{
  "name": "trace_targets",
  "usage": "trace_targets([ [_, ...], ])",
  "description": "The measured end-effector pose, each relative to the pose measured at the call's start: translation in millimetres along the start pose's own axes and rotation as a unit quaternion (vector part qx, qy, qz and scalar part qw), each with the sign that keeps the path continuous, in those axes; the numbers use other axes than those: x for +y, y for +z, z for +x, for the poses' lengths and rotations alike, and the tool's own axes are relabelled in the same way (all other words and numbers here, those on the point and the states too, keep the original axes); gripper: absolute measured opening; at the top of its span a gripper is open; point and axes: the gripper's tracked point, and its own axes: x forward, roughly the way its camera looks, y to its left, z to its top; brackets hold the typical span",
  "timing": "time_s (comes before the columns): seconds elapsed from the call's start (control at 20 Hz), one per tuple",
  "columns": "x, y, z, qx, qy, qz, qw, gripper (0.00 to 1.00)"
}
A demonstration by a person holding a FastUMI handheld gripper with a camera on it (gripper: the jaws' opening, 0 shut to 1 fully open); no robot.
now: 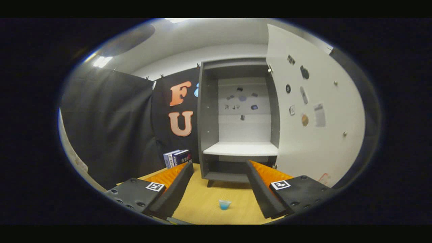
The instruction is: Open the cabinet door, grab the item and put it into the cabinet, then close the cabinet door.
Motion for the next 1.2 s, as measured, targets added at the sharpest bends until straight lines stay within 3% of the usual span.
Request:
trace_targets([
  [0.15,-15.9,-82.0,45.1,0.077,-0.031,0.041,0.996,0.98],
  [0.4,-37.6,-202.4,88.4,0.181,-0.084,0.053,0.978,0.98],
  [0.7,-55.9,-281.6,104.2,0.247,-0.119,0.062,0.96,0.98],
  [0.95,-56.9,-322.3,110.6,0.278,-0.134,0.087,0.947,0.97],
  [1.0,-56.9,-319.6,111.0,0.272,-0.139,0.091,0.948,0.93],
  [1.05,-61.2,-315.4,111.8,0.262,-0.146,0.093,0.949,0.74],
  [1.15,-61.9,-299.0,106.7,0.253,-0.148,0.09,0.952,0.56],
  [1.2,-61.2,-280.5,106.4,0.239,-0.145,0.093,0.955,0.56],
])
